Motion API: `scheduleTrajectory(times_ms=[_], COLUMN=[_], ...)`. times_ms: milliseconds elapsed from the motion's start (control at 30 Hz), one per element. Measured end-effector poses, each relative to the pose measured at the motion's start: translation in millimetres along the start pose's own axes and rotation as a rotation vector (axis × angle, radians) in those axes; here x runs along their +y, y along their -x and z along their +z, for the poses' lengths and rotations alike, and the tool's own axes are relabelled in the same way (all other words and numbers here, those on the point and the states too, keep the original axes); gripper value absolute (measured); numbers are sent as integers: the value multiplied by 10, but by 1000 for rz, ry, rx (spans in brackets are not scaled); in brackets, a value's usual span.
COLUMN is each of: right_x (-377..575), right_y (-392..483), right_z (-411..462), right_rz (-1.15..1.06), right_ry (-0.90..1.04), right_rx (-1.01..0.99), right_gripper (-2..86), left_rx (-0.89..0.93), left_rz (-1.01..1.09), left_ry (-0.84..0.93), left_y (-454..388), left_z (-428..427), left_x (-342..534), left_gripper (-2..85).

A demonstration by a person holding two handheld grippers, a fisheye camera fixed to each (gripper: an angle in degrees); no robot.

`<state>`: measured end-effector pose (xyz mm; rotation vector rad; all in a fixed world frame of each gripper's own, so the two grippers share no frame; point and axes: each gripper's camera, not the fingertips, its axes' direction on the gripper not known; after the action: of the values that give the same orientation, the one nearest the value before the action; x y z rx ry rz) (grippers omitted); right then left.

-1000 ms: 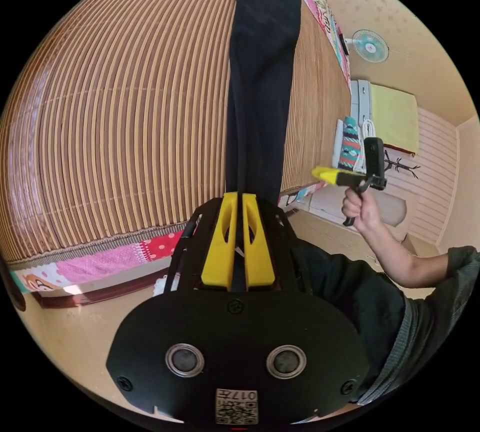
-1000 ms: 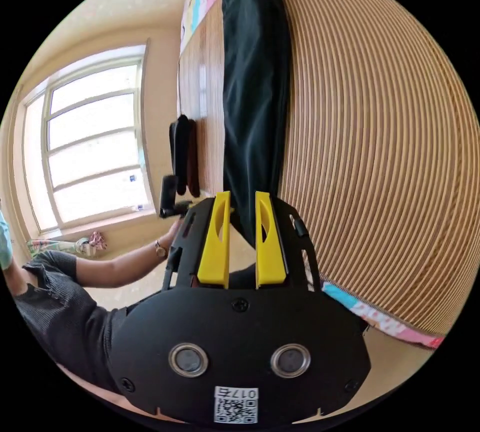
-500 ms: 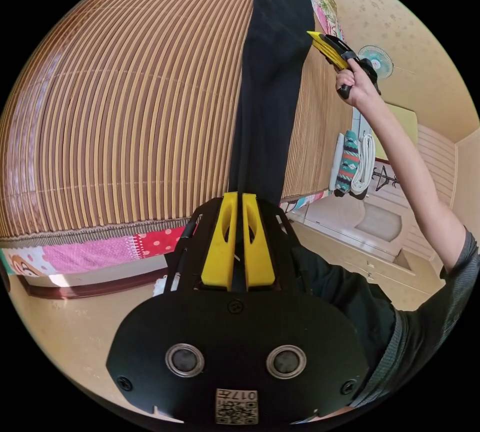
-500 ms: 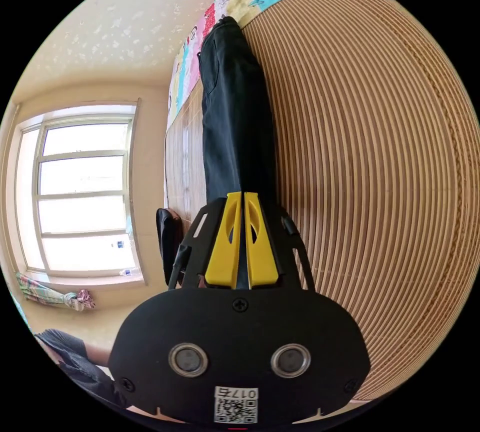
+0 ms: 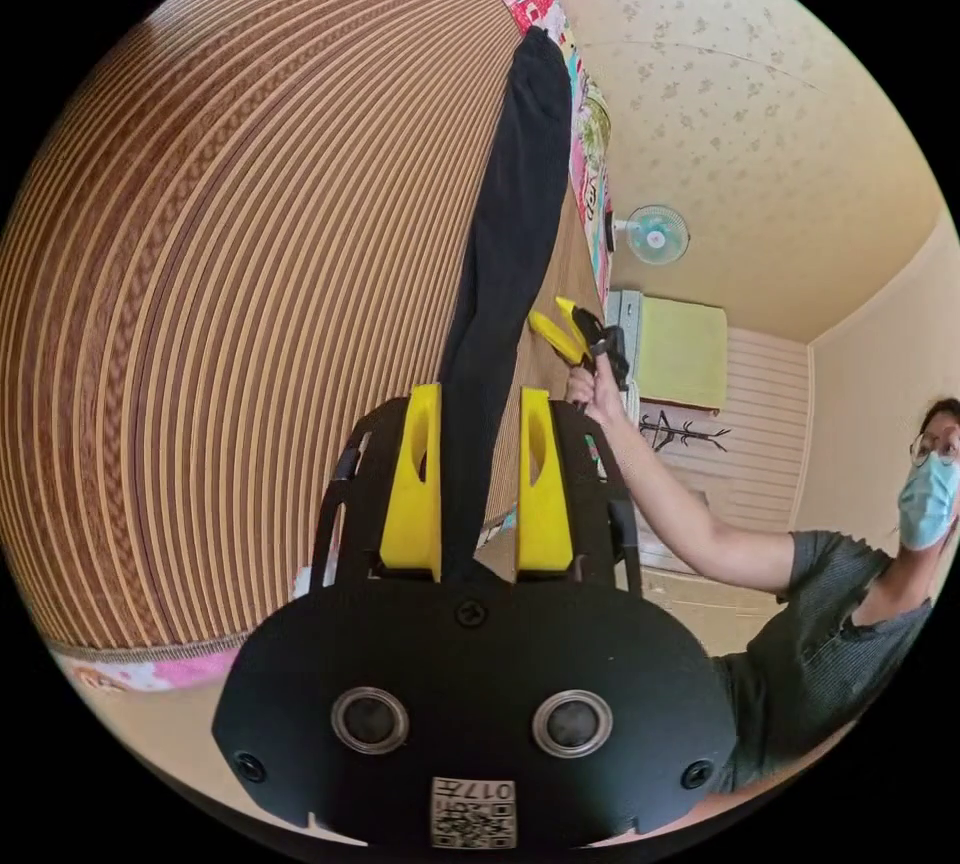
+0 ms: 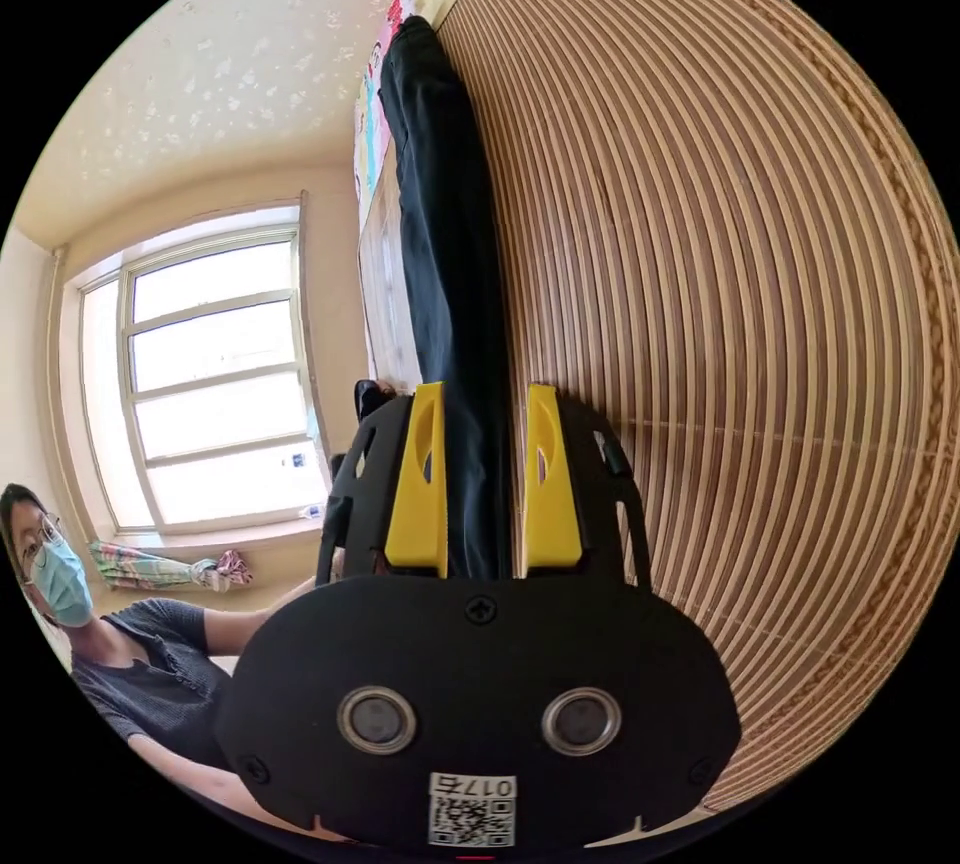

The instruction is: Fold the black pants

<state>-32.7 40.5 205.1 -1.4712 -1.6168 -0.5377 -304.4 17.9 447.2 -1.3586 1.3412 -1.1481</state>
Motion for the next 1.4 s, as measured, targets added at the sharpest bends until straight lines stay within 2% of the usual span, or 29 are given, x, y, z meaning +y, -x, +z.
scheduleTrajectory(times_ms=[200, 333, 467, 567, 633, 833, 933, 1000, 1133, 1300, 1400], right_x=[-134, -134, 11, 196, 371, 1227, 1655, 1899, 2336, 2696, 2583], right_y=[4, 10, 330, 701, 989, 1962, 2395, 2691, 3511, 4559, 4835], right_z=[246, 324, 179, -38, -183, -801, -1080, -1261, -1706, -2115, -2222], right_rz=[-49, -48, -133, -223, -296, -438, -472, -503, -574, -710, -755], right_ry=[75, 101, 102, 121, 149, 131, 108, 98, 100, 87, 16], right_rx=[-44, -112, -100, -162, -185, -262, -341, -410, -530, -377, -229], right_gripper=[106, 91, 43, 34, 31, 24, 22, 22, 22, 22, 21], left_rx=[-56, -56, 75, 264, 319, 433, 337, 220, 306, 315, 290], left_rz=[1, 6, -56, 23, 114, 391, 495, 588, 747, 979, 892], left_ry=[125, 210, 237, 226, 216, 192, 150, 109, 101, 82, 80], left_y=[-56, -31, 119, 4, -219, -1319, -1913, -2436, -3160, -4069, -4201], left_z=[442, 737, 877, 766, 608, 5, -240, -424, -677, -993, -925], left_x=[-1088, -1410, -1400, -1194, -1004, -23, 554, 1009, 1560, 2041, 1833], left_gripper=[126, 94, 49, 17, 16, 81, 83, 47, 32, 31, 31])
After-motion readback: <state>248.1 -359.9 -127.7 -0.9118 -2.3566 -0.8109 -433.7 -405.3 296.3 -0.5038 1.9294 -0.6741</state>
